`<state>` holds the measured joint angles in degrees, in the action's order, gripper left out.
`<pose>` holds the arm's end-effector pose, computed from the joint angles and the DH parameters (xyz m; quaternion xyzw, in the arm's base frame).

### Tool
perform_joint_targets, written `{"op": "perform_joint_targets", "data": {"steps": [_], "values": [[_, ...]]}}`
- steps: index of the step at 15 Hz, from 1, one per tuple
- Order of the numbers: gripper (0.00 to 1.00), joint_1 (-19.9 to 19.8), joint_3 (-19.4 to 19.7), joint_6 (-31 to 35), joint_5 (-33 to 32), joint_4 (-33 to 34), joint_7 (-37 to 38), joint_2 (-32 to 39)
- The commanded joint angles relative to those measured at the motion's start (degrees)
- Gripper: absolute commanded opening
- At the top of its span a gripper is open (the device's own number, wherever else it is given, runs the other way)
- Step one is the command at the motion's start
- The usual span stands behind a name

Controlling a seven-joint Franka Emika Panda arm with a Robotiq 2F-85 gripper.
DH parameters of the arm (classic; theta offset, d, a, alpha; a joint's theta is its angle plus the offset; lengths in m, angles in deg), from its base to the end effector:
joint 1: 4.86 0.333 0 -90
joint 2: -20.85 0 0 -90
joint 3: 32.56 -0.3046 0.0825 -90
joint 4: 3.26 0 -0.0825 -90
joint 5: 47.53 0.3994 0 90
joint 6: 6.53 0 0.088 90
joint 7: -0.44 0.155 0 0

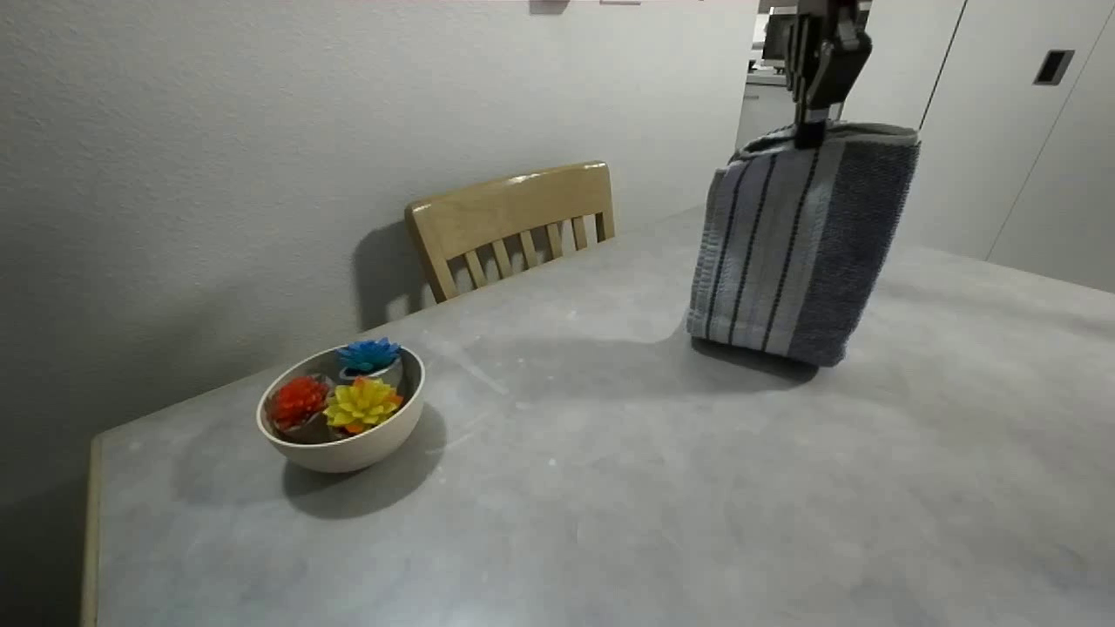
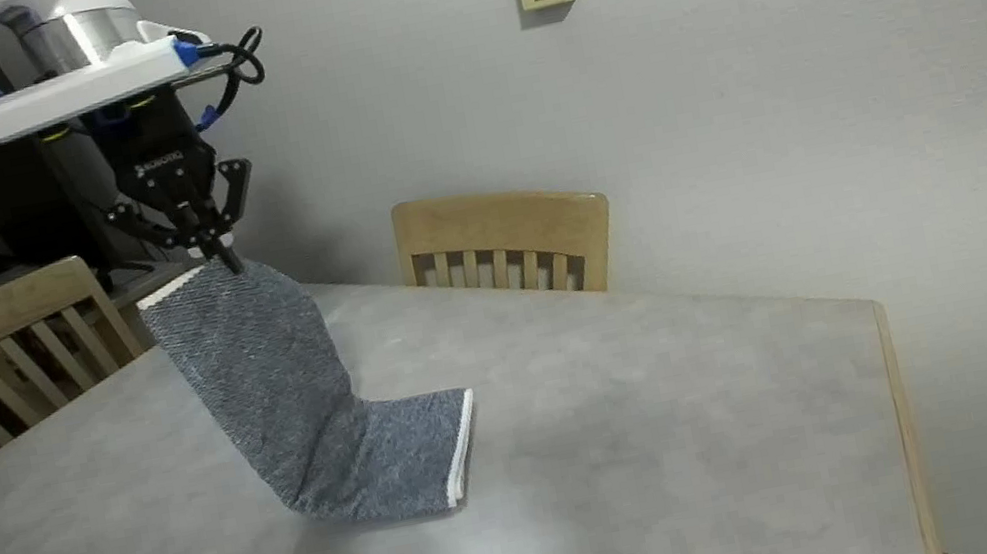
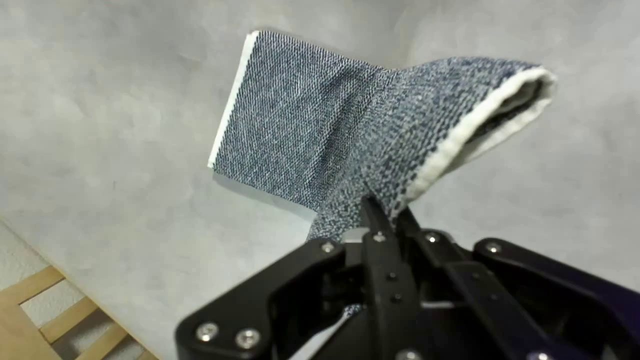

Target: Fold the towel once

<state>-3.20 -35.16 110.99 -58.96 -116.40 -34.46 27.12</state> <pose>0.5873 0.0243 0.3463 0.9217 0.3781 -0.0381 0.0778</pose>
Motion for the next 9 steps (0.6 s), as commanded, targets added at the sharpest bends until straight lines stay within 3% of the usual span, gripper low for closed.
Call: {"op": "perform_joint_targets", "data": {"steps": [1,4,9], "values": [[0.02,-3.27,1.82,-3.00,1.82,0.89,-12.06,1.11],[0.02,-5.95,3.70,-6.55,4.17,4.93,-21.96,6.98],[0.02,-8.37,4.49,-10.66,2.87,9.65,-27.53,13.86]]}}
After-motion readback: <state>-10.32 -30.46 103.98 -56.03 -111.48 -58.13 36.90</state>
